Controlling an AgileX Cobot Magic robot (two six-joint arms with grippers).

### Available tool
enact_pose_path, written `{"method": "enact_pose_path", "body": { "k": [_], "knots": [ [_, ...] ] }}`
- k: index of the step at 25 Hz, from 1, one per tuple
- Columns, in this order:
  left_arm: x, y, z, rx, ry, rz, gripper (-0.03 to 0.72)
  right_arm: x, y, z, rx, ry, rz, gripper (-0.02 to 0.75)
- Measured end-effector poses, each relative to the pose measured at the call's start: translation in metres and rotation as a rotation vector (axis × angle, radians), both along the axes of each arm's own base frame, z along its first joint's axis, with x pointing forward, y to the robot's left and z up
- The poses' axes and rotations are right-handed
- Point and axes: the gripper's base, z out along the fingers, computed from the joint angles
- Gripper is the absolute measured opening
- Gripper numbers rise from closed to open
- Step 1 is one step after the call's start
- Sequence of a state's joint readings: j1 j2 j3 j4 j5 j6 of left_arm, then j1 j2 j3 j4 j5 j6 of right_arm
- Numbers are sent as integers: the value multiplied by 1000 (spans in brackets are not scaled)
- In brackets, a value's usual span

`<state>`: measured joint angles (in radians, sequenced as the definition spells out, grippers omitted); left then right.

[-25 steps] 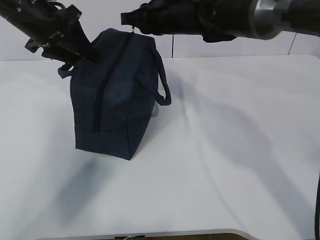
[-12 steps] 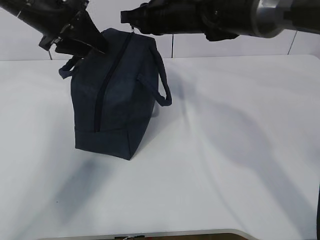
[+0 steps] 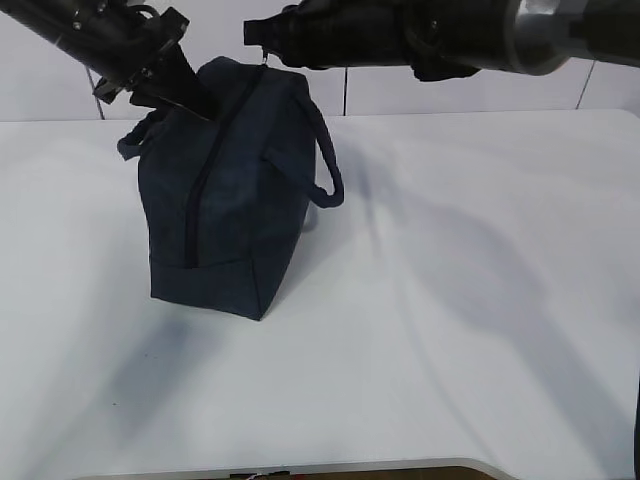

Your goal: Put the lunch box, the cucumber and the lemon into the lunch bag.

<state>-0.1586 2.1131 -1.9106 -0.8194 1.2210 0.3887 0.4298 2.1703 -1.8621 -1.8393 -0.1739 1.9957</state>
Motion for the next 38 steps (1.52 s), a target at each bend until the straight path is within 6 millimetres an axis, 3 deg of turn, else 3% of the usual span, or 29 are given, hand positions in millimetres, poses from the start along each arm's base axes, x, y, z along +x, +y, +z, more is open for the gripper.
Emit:
{"method": "enact_pose_path", "body": {
  "k": [7,25,38],
  "knots": [
    [0,2,-2,36,-15,-10,-15,2,-2,0,-3,-9,-27,5],
    [0,-4,-3,57,-38,-20,-15,33,-8,-33,2,8,-91,5],
    [0,-4,-4,56,-39,-22,-15,37,-21,-34,62,70,-60,5]
  ]
}}
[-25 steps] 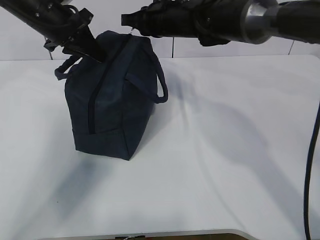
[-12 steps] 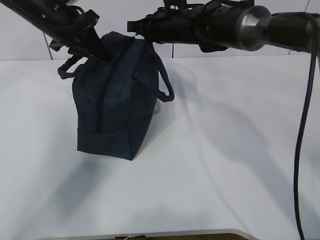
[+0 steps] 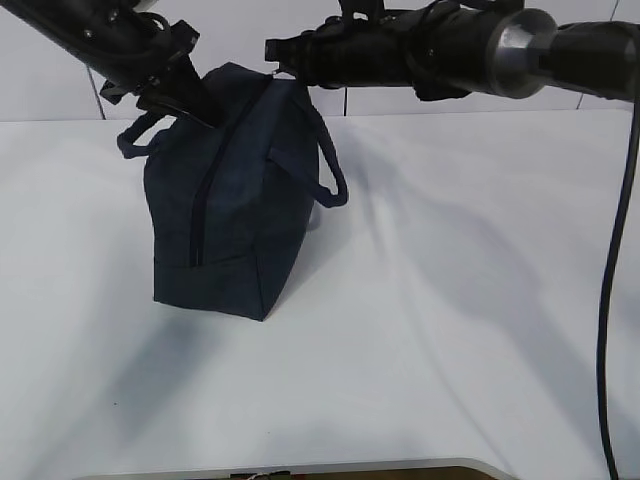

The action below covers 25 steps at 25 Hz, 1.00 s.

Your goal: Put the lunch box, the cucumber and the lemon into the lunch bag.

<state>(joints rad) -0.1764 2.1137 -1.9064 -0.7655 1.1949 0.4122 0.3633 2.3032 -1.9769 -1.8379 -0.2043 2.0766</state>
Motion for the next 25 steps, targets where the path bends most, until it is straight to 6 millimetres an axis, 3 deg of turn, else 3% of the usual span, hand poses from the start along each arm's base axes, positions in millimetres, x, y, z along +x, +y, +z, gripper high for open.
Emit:
{"method": "enact_pose_path", "body": {
  "k": [7,18,25],
  "knots": [
    [-5,-6,-19,-8,44,7,-15,3,-8,-2,17,20,-4,5],
    [-17,-10,1,60,-23,-32,-15,13,-10,-29,15,66,-9,5],
    [-21,-8,6,74,-29,-42,-16,13,-9,-35,17,80,4,5]
  ]
}}
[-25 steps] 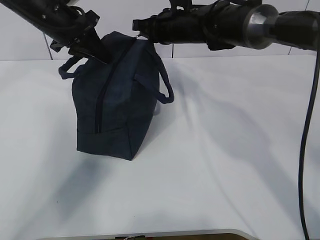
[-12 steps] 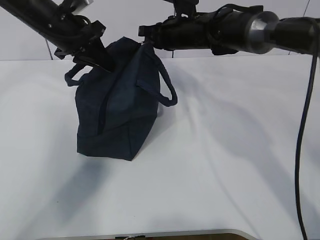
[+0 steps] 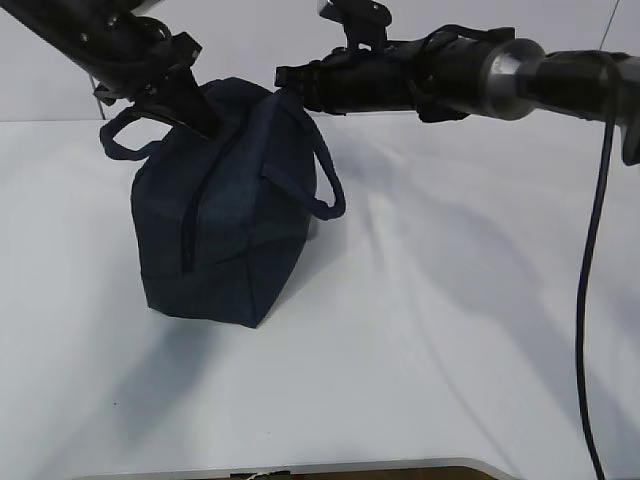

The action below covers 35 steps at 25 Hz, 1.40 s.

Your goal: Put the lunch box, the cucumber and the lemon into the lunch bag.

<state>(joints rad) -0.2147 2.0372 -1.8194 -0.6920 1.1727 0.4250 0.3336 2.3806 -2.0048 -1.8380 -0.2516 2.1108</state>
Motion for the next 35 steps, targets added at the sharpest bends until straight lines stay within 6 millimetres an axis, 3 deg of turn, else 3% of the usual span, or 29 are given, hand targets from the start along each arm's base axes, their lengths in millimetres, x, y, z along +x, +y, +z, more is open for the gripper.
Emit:
{"method": "enact_pose_path", "body": {
  "k": [10,18,21,25,32,35],
  "knots": [
    [-3,1,2,8,8,-13,1,-1,-1,0,15,22,43,5],
    [-1,1,6,4,-24,7,225,0,-4,-1,15,26,41,5],
    [4,1,7,-2,-64,40,269,-1,-3,-1,17,29,47,5],
    [10,-1,7,-45,-96,89,281,-1,-3,-1,19,30,49,5],
    [31,-8,-17,-105,-62,129,281,-1,-3,-1,21,33,53,5],
    [37,-9,-22,-106,-67,138,229,-1,-2,-1,23,35,55,5]
  ]
}}
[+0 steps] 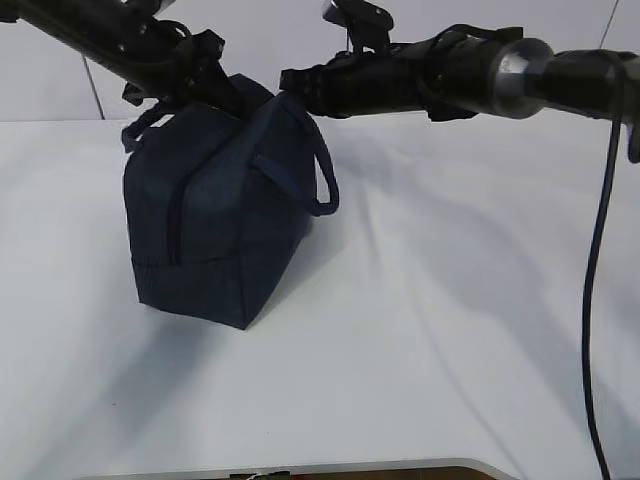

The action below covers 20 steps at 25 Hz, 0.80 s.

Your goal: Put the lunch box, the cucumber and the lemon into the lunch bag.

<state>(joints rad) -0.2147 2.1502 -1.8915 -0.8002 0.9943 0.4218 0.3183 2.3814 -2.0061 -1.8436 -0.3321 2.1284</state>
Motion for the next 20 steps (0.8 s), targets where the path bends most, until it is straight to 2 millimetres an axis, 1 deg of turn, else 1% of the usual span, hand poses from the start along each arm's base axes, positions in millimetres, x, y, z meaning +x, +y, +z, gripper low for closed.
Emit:
{"method": "enact_pose_path", "body": {
  "k": [2,3,4,6,11,20],
  "knots": [
    [0,0,0,0,-2,0,137,0,0,0,0,1,2,5],
    [0,0,0,1,-3,-3,66,0,0,0,1,1,2,5],
    [0,0,0,3,-4,-7,32,0,-1,0,1,1,0,5],
    [-1,0,-1,4,0,-17,-4,0,-1,0,1,2,2,5],
    [-3,-1,2,2,15,-46,-11,1,-1,-3,0,7,-4,5],
    [-4,-2,22,30,-10,-119,-13,3,2,-21,39,75,-6,5]
  ]
}}
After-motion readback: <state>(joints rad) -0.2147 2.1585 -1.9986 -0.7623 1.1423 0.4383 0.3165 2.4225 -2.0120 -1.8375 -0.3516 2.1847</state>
